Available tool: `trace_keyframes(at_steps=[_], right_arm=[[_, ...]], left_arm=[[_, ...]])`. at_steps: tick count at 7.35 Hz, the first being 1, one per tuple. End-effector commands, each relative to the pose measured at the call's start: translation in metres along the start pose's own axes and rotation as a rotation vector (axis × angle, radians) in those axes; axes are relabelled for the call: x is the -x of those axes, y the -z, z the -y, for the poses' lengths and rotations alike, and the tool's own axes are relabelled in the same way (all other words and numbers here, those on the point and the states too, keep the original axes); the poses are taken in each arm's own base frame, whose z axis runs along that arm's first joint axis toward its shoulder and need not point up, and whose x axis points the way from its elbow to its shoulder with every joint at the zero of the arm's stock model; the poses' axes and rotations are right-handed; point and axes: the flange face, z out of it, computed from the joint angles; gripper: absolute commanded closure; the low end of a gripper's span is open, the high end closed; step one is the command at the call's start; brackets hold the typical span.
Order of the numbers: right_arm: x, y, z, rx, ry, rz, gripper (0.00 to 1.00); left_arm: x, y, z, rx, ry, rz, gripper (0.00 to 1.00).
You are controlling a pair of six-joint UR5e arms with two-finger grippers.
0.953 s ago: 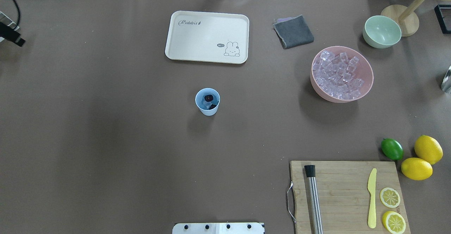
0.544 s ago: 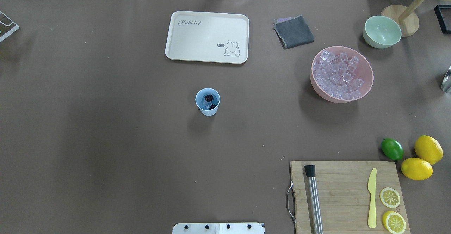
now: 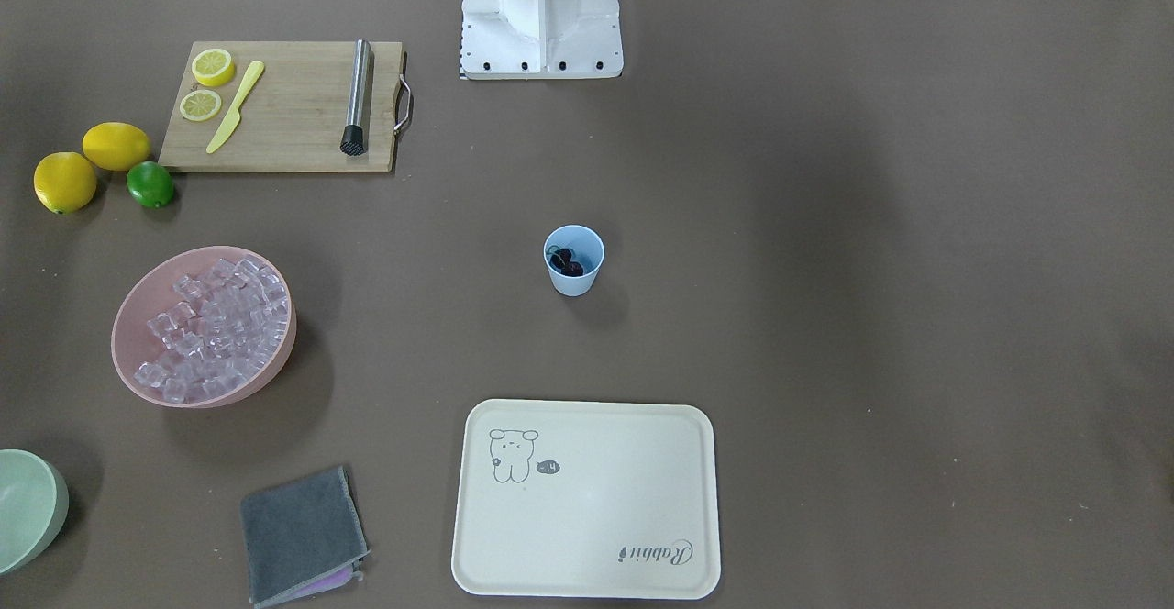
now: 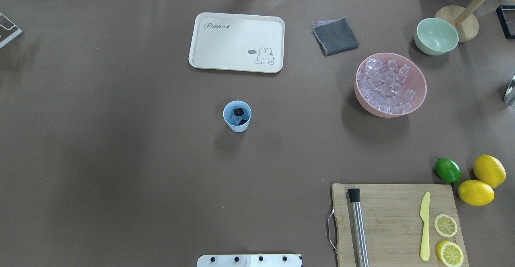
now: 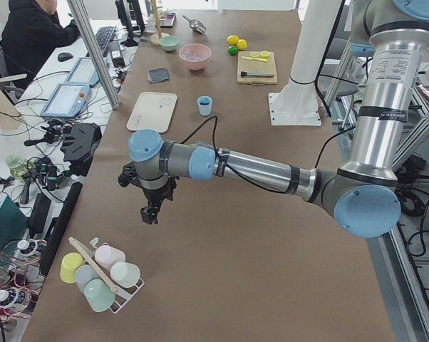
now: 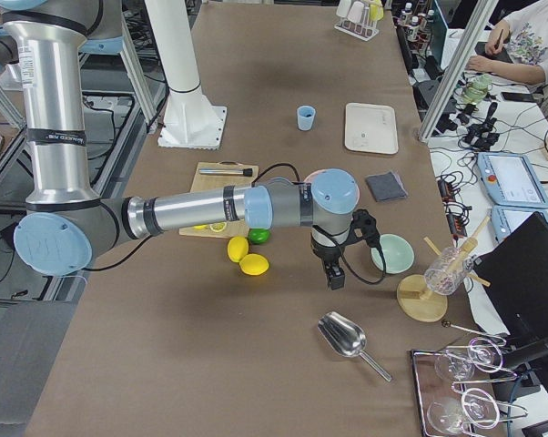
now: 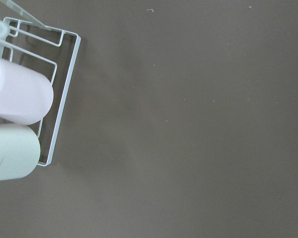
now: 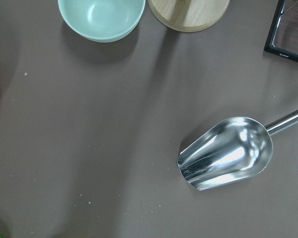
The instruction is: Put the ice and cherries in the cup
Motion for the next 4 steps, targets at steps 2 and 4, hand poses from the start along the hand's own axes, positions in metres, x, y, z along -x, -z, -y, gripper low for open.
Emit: trace_keyframes(at_steps=[2, 4], right_arm=[[0.005, 0.005, 0.005, -0.004, 0.014, -0.030, 0.01], [0.001, 0.001, 0.001, 0.006, 0.002, -0.033, 0.01]], left_arm=[[0.004, 0.026, 0.001, -0.042, -0.024, 0.106, 0.02], [0.020, 0.002, -0.013, -0.002, 0.024, 0.047, 0.02]])
